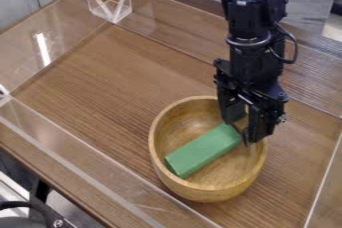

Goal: Remove the green block from inside the brown bowl and put it on the table

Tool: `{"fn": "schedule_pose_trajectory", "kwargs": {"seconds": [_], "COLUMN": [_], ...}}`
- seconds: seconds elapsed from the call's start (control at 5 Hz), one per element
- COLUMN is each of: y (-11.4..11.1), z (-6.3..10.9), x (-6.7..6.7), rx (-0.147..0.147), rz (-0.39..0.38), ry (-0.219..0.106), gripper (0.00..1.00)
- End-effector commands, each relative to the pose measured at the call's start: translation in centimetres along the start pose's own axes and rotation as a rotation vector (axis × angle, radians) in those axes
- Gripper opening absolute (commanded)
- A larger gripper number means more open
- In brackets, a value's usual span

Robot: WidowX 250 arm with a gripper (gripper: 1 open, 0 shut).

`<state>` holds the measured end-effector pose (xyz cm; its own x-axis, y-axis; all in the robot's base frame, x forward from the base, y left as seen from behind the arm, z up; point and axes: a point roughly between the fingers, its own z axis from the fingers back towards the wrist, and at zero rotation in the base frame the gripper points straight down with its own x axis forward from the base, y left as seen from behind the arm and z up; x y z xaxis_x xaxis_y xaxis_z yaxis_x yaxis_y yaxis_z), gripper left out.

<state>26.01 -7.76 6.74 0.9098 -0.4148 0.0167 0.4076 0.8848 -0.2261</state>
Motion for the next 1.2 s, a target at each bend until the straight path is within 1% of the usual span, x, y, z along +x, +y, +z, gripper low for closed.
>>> {"fn": "schedule_pose_trajectory", "kwargs": {"seconds": [0.0,0.6,1.0], "y": [0.3,0.9,1.5], "z": [1.3,-1.2,-2.5], "x": [0.7,0.7,0.8], "rx": [0.021,0.034,0.035], "rz": [-0.047,-0.157,-0.174], "ry": [-0.075,-0.08,-0.081], "gripper": [1.0,1.0,1.0]}}
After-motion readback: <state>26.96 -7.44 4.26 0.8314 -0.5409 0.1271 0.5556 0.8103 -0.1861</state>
